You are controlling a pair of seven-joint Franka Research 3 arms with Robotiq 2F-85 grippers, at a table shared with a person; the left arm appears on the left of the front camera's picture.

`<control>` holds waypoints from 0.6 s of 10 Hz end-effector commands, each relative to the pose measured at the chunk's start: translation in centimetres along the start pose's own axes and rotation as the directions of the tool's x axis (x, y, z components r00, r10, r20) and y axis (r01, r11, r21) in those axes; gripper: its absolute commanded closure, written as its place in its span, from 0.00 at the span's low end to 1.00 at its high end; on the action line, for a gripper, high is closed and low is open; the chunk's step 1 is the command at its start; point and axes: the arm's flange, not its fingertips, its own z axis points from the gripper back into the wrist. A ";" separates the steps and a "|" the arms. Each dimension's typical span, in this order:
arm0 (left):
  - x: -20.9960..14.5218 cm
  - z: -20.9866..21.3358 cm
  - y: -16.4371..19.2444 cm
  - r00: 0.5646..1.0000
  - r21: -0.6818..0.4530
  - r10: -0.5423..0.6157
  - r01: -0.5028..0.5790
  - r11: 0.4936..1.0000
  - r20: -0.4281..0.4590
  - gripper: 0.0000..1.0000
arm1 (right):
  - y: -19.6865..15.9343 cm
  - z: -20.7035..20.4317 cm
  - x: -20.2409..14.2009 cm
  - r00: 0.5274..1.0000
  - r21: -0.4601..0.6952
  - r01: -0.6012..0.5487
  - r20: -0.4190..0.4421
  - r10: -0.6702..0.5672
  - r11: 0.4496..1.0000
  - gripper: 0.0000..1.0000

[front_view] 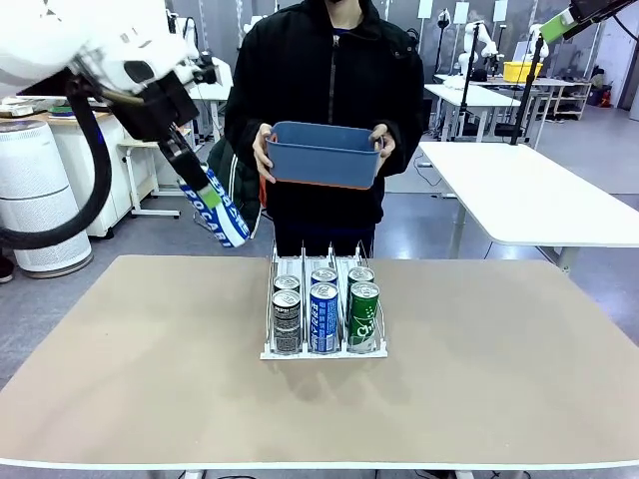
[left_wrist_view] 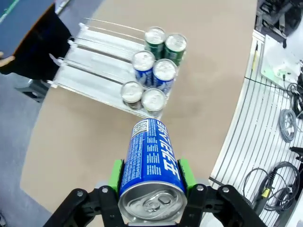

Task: Fill the beverage cans into the dispenser.
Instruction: Place the picked Ionic drink in the line of the Automatic Can Dispenser with the same cans.

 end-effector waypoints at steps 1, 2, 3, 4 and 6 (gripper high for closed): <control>0.4 -1.2 -2.4 0.997 -0.005 -0.057 0.057 0.998 -0.051 0.43 | 0.0 -0.1 -0.1 1.000 -0.006 0.003 0.005 -0.003 1.000 0.00; 0.8 -2.1 -3.0 0.995 -0.046 -0.083 0.080 0.996 -0.061 0.43 | 0.0 -0.1 -0.1 1.000 -0.006 0.003 0.005 -0.003 1.000 0.00; 1.1 -2.8 -3.6 0.992 -0.070 -0.106 0.101 0.992 -0.072 0.43 | 0.0 -0.1 -0.1 1.000 -0.006 0.003 0.005 -0.003 1.000 0.00; 1.4 -3.5 -4.3 0.991 -0.096 -0.118 0.111 0.989 -0.066 0.43 | 0.0 -0.1 -0.1 1.000 -0.006 0.003 0.005 -0.003 1.000 0.00; 1.5 -3.7 -4.3 0.993 -0.081 -0.098 0.093 0.992 -0.067 0.43 | 0.0 -0.1 -0.1 1.000 -0.006 0.003 0.005 -0.003 1.000 0.00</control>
